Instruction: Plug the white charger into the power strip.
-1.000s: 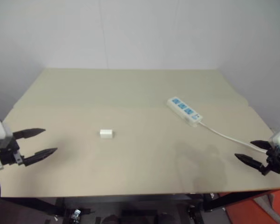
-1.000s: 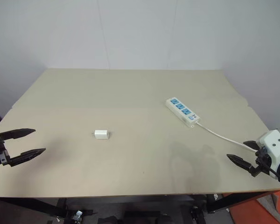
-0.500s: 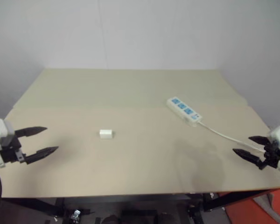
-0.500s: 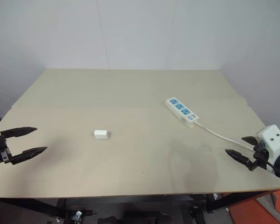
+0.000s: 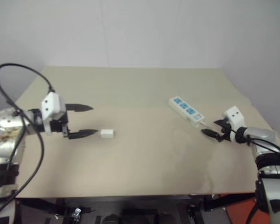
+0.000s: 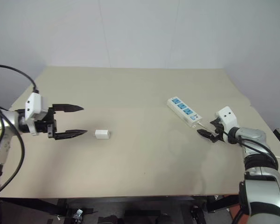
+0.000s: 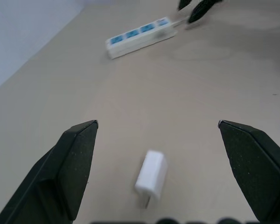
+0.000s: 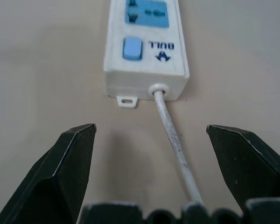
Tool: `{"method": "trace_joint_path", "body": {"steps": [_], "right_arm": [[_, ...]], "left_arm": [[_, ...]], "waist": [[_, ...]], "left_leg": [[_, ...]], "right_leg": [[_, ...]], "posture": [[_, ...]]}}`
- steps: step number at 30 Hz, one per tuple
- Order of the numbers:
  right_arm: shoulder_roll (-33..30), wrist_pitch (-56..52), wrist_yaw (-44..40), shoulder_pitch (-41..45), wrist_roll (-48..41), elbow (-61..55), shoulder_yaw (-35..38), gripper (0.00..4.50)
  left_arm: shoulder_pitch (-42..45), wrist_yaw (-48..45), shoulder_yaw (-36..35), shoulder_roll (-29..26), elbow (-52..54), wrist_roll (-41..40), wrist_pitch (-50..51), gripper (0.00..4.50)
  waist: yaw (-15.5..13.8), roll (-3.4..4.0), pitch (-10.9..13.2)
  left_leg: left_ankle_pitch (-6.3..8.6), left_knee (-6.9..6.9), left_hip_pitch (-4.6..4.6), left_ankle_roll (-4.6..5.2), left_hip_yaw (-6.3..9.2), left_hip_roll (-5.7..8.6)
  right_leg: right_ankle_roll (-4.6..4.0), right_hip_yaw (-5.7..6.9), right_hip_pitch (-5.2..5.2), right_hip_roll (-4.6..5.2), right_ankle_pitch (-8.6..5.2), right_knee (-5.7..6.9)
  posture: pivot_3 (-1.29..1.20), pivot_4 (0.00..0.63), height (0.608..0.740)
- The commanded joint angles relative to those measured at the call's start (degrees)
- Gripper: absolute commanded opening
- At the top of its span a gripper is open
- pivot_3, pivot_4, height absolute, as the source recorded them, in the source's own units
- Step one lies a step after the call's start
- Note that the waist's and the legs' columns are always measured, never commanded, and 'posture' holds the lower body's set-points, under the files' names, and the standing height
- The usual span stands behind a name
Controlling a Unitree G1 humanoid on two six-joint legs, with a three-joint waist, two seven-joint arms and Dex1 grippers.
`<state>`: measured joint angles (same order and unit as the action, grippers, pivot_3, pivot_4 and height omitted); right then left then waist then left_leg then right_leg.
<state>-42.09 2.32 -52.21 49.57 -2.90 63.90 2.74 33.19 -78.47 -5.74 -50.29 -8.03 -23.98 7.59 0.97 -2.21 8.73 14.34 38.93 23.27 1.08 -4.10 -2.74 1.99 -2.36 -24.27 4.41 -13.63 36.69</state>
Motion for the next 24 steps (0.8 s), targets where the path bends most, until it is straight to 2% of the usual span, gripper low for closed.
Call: {"method": "trace_joint_path", "body": {"steps": [1,11,12,14,24], "right_arm": [[0.43,4.58,1.28,4.68,1.2,4.98,0.68,4.45],[3.78,2.4,4.43,8.18,4.18,11.05,0.4,4.45],[4.11,0.91,4.89,8.61,4.38,11.5,0.53,4.28],[4.71,-1.81,6.53,9.38,5.15,12.3,0.34,3.86],[4.91,-5.03,5.51,10.54,7.29,12.71,0.13,0.33]], "left_arm": [[3.42,-1.67,2.5,2.38,-0.64,0.59,-2.2,4.5],[9.19,-5.63,8.03,7.43,-6.67,4.56,-7.61,4.5],[9.67,-5.86,8.38,7.89,-6.94,4.71,-7.83,4.5],[10.31,-6.52,9.0,8.59,-7.19,5.04,-8.29,4.5],[9.76,-6.78,8.98,8.7,-7.41,6.08,-9.49,4.5]], "waist": [[0.13,0.0,0.0],[1.17,0.0,0.0],[1.27,0.0,0.0],[1.42,0.0,0.0],[1.67,0.0,0.0]], "left_leg": [[0.0,0.04,-0.02,0.0,0.0,0.0],[-0.03,0.03,-0.08,-0.04,0.04,-0.03],[-0.03,0.03,-0.06,-0.04,0.05,-0.03],[-0.03,0.03,-0.06,-0.04,0.06,-0.03],[-0.03,0.03,-0.1,-0.03,0.1,-0.04]], "right_leg": [[0.01,-0.01,0.01,0.0,0.0,0.0],[0.01,-0.01,0.01,-0.03,0.01,0.05],[0.01,-0.01,0.01,-0.03,0.01,0.05],[0.01,-0.01,0.01,-0.02,0.01,0.07],[0.01,-0.01,0.02,-0.04,0.01,0.07]], "posture": [[0.0,0.15,0.74],[0.0,0.15,0.74],[0.0,0.15,0.74],[0.0,0.15,0.74],[0.0,0.15,0.74]]}}
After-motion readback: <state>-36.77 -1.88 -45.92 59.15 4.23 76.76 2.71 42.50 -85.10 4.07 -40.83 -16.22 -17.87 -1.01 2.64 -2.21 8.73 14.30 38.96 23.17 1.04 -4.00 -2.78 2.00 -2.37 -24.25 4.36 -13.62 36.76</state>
